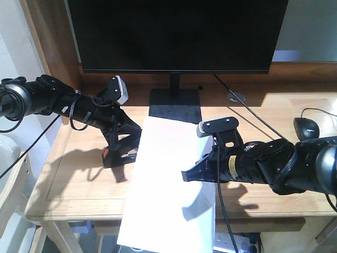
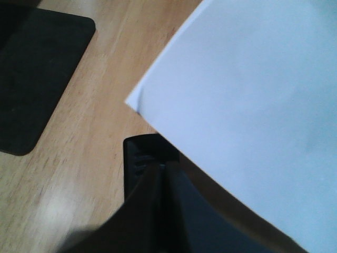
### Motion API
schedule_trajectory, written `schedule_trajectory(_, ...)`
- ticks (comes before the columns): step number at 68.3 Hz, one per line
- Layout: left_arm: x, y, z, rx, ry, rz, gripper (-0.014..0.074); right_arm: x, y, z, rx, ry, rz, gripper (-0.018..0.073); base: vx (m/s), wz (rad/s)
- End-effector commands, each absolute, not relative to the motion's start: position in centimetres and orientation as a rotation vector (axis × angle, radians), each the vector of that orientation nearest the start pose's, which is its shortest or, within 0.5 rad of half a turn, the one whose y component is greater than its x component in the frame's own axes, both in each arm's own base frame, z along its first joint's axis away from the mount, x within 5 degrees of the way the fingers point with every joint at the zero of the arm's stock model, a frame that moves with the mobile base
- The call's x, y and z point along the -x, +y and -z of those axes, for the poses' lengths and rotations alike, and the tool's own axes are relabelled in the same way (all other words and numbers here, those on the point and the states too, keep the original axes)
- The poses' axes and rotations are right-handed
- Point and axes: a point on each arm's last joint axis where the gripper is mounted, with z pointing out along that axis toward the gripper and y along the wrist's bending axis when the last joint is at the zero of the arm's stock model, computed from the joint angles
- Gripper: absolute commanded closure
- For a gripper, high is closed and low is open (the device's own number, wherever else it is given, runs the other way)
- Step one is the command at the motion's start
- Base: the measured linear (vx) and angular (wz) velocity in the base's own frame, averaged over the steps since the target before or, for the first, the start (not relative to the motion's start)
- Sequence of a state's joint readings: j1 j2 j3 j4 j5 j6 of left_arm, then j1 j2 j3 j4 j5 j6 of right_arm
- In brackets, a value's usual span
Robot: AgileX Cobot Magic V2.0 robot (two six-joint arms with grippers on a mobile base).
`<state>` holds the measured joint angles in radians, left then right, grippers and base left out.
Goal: Grab stapler and paper to desk for stapling
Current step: 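Lay the paper flat on the desk beside the stapler with the right gripper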
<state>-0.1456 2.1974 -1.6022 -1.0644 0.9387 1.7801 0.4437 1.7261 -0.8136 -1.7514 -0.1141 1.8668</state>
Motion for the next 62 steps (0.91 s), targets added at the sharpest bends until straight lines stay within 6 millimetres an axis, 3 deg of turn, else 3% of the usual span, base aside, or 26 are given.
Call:
schedule_trajectory(1,-44.1,-13.3,-20.8,-1.374,1.775,0.654,0.0603,-30.0,14.8,-17.4,0.479,2.33,-0.321,0.0561,0.0,0.0)
schedule_trajectory(25,-44.1,-13.3,-20.8,-1.374,1.775,0.654,0.0603,-30.7,13.8,-17.4,0.308,2.323,-0.221,0.0561,0.0,0.0)
schedule_trajectory(62,-44.1,-13.3,-20.8,-1.374,1.775,0.654,0.0603,-32.0,13.5,-18.1,0.217,2.275,-0.155,0.0561,0.0,0.0)
